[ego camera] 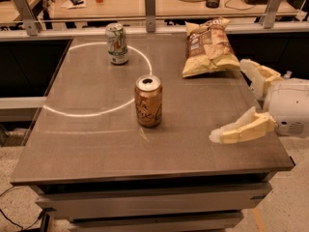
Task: Knock orange can over
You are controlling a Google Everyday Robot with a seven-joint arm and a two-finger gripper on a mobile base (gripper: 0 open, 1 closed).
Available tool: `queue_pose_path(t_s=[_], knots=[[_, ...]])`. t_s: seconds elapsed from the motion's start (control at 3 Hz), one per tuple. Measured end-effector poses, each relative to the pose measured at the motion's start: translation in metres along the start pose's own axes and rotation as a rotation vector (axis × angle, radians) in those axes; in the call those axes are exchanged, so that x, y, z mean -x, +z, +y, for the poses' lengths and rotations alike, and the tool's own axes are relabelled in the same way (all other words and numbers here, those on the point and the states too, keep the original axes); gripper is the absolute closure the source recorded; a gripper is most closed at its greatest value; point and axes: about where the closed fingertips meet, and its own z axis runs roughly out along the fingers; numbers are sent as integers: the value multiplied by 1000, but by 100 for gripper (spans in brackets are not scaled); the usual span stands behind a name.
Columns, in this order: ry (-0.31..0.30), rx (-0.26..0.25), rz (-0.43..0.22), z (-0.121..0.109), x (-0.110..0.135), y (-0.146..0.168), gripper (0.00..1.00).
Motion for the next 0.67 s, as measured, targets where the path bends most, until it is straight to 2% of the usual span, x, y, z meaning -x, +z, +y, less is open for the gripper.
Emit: queue_pose_path(t_s=[0.67], knots=[[26, 106, -52, 20, 3, 30, 0]])
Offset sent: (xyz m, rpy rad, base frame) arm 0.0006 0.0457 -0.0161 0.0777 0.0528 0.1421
